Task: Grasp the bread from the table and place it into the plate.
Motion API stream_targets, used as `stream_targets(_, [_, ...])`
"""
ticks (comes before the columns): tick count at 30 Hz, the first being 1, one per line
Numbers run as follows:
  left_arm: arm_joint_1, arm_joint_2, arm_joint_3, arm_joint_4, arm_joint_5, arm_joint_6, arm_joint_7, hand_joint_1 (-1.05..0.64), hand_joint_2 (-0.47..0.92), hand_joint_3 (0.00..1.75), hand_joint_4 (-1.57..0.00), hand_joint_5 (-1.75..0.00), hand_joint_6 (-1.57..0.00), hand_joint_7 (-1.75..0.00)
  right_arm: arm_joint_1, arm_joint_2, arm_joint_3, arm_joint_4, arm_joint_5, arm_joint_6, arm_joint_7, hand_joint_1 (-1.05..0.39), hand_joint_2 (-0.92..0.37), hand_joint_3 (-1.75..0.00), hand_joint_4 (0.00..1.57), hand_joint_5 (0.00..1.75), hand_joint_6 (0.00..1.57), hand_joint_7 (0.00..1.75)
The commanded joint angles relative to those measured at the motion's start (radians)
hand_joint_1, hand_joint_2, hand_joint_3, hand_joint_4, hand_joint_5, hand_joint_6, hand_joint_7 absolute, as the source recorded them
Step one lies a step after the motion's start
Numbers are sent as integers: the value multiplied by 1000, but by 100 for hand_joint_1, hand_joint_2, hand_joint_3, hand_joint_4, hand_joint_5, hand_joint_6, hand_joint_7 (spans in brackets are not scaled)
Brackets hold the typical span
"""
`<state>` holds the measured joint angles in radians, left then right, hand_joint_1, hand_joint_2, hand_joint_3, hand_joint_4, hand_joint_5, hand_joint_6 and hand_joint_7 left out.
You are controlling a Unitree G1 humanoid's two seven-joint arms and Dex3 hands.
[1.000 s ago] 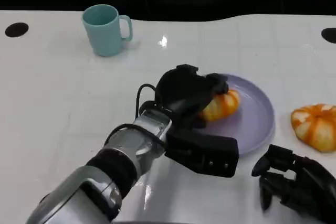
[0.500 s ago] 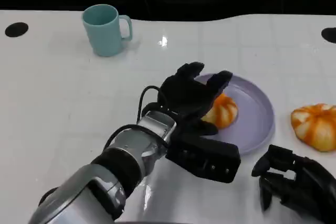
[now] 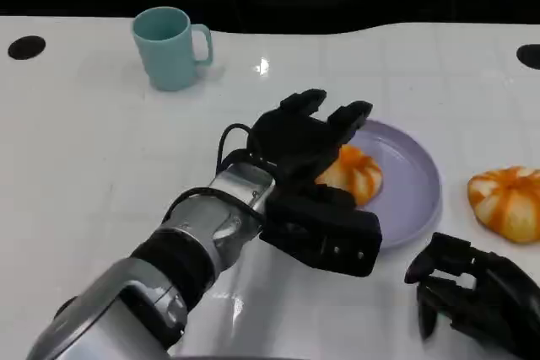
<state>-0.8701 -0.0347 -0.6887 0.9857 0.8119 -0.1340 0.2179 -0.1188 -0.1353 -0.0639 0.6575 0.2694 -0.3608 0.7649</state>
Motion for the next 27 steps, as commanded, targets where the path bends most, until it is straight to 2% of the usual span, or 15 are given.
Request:
stream_targets(1, [71, 73, 58, -146, -77, -27, -105, -99, 92, 70, 0, 0, 0, 0, 10, -9, -8, 26, 5, 10, 13, -52, -92, -24, 64, 175, 69, 135])
stream_targets(4, [125, 110, 89, -261, -111, -25, -168, -97, 92, 67, 0, 0, 0, 0, 9, -11, -7, 26, -1, 8, 9, -51, -92, -25, 64, 175, 68, 135])
stream_targets(8, [179, 142, 110, -363, -117, -26, -184, -97, 92, 66, -3, -1, -2, -1, 10, -14, -5, 24, -8, 5, 7, -51, -92, -25, 64, 175, 68, 135])
stream_targets(15, [263, 171, 168, -466, -162, -79, -158, -85, 92, 57, -35, -23, -29, -13, 10, -16, -6, 22, -9, 10, 4, -51, -92, -25, 64, 175, 68, 134])
stream_targets(16, [274, 173, 177, -475, -170, -89, -155, -84, 92, 57, -36, -28, -32, -13, 10, -16, -5, 23, -12, 5, 2, -51, -92, -25, 64, 175, 68, 134])
stream_targets(17, [288, 174, 188, -485, -181, -99, -153, -82, 92, 56, -33, -45, -36, -12, 10, -16, -4, 22, -12, 7, 1, -51, -92, -25, 64, 175, 68, 134])
stream_targets(19, [305, 177, 203, -499, -194, -114, -151, -79, 92, 54, -30, -66, -42, -12, 11, -17, -3, 17, -12, 19, -2, -52, -92, -25, 64, 175, 68, 134])
stream_targets(21, [325, 176, 221, -511, -205, -135, -137, -78, 92, 54, -29, -71, -43, -12, 11, -18, -4, 15, -9, 28, 0, -52, -92, -25, 64, 175, 68, 134])
stream_targets(23, [362, 175, 250, -526, -235, -180, -105, -72, 92, 48, -37, -97, -55, -20, 9, -16, -6, 18, -2, 30, 7, -51, -92, -24, 64, 175, 69, 134])
stream_targets(25, [389, 173, 274, -530, -267, -225, -90, -66, 92, 44, -42, -114, -64, -30, 8, -15, -9, 23, 0, 21, 12, -51, -92, -24, 64, 175, 69, 134])
stream_targets(27, [411, 172, 294, -535, -296, -260, -93, -63, 92, 43, -42, -123, -64, -39, 7, -14, -9, 24, -3, 16, 11, -51, -92, -24, 65, 175, 69, 134])
